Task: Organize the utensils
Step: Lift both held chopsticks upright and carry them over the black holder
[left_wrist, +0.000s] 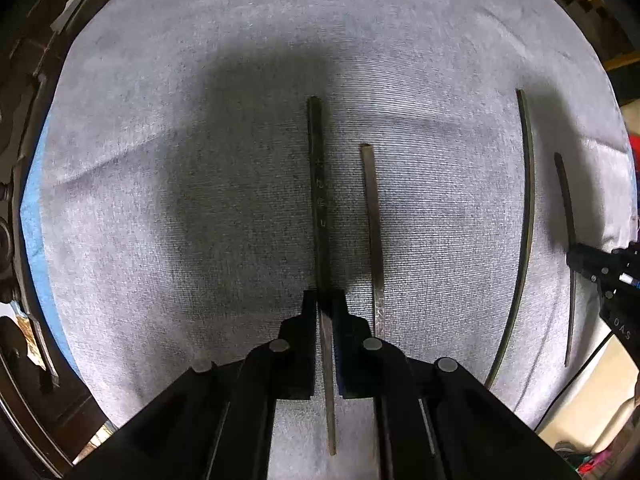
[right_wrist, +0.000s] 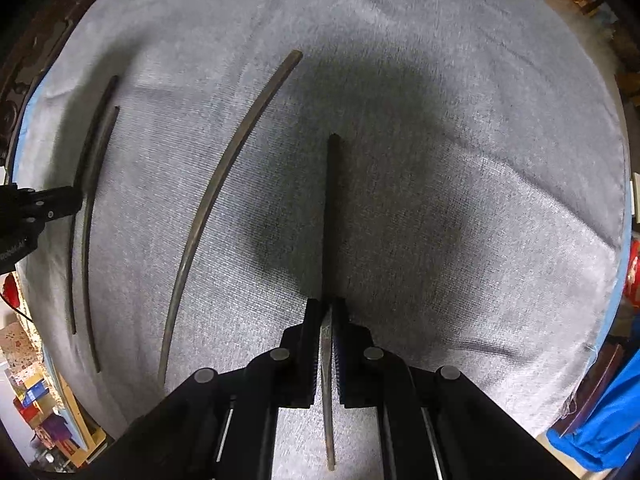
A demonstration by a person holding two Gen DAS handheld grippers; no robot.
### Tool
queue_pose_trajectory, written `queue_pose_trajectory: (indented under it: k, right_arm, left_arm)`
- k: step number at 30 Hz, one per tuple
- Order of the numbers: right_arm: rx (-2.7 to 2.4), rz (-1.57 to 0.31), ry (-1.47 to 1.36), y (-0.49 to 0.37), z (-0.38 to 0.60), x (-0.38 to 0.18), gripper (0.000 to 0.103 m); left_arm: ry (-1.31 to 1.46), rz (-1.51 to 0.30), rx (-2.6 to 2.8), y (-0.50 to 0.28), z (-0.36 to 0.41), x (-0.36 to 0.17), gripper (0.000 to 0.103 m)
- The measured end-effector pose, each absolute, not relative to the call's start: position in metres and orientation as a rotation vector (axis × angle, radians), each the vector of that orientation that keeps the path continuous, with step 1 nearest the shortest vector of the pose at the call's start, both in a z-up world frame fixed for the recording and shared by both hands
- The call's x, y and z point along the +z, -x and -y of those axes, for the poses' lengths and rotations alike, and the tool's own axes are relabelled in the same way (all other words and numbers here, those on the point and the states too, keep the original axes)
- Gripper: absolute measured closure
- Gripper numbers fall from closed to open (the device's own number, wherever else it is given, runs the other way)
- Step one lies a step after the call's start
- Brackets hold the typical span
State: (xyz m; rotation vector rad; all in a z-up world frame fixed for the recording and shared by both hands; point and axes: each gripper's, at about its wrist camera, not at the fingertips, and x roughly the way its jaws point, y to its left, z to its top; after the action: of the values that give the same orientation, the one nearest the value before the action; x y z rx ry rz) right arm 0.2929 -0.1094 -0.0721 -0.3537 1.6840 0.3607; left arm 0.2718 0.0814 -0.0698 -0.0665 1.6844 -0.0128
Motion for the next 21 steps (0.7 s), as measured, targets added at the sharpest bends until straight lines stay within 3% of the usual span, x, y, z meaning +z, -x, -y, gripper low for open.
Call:
queue_pose_trajectory:
  k: [10,21]
  right_arm:
    - [0.333,-1.649,0.238,-0.274,0.153,-0.066,0.096]
    - [0.336,-1.377,-0.051,-0.210,0.209,0.003,0.096]
  left_arm:
    - [0.214,-1.570,-0.016,-0.216,-0.118,-0.054,0.097]
    - [0.359,-1.282,-0.021,-0.122,-0.149,0.025,0.097]
